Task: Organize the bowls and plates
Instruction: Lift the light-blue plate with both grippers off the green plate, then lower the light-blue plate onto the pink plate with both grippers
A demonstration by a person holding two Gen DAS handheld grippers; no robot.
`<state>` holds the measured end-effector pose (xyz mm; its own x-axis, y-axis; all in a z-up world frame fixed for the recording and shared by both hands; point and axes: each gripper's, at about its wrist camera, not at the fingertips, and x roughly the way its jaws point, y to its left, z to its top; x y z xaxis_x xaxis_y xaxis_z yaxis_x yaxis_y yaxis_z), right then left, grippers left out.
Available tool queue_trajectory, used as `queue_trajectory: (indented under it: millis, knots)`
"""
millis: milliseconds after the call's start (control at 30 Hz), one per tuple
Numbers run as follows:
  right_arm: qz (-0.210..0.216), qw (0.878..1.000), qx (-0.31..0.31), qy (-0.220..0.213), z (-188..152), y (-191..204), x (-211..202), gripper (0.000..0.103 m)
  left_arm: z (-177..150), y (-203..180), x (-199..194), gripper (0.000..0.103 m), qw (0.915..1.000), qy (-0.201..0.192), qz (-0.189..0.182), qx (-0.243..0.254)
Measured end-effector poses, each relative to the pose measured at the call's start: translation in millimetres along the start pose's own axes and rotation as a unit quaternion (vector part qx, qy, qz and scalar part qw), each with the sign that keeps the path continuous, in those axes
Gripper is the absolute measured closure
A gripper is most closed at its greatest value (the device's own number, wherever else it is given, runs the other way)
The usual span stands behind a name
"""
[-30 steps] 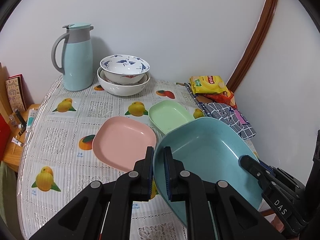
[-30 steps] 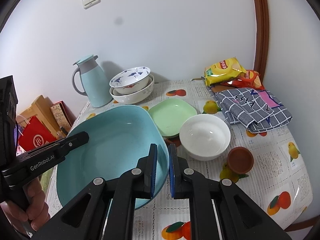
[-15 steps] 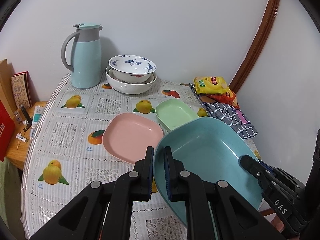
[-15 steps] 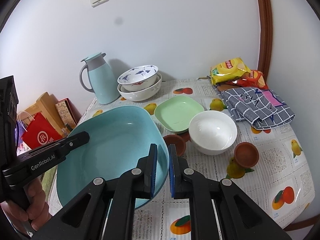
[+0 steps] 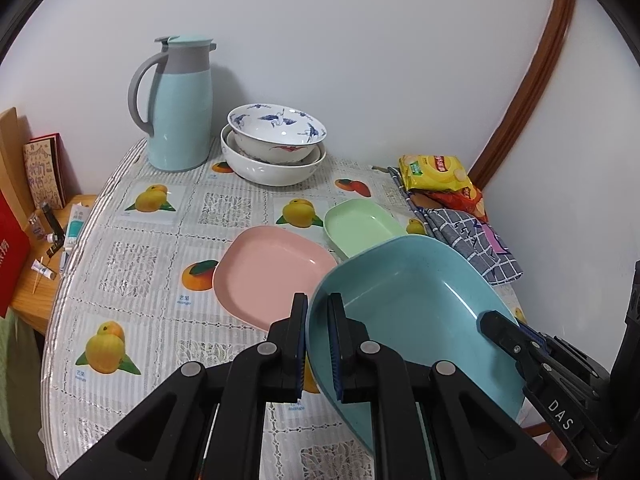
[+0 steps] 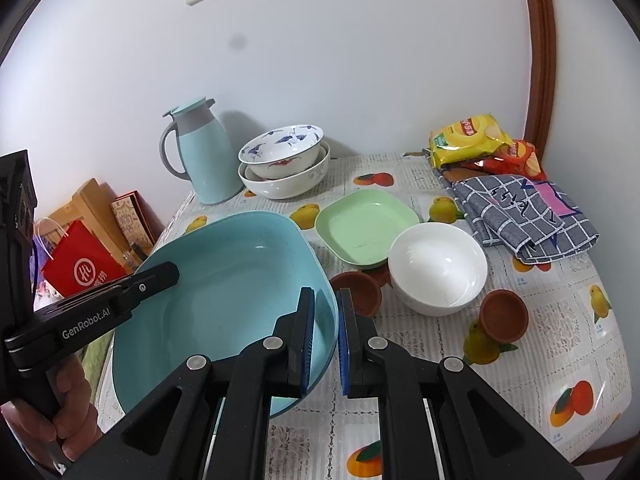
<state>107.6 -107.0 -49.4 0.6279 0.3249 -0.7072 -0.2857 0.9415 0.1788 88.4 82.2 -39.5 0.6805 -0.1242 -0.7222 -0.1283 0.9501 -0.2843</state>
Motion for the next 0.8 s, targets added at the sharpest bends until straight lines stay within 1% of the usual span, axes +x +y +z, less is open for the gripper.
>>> queue_trajectory:
  millis: [433, 800]
  knots:
    - [0.011, 1.000, -0.005, 0.022, 13.8, 3.3, 40.1, 0.092, 13.6, 19.1, 31.5, 0.093, 0.9997, 0.016, 0.010, -0.015]
    - [0.019, 0.998, -0.010, 0.054, 11.0, 12.0, 78.8, 0.092, 8.5, 44.1, 62.5, 0.093, 0.9980, 0.047, 0.024, -0.036]
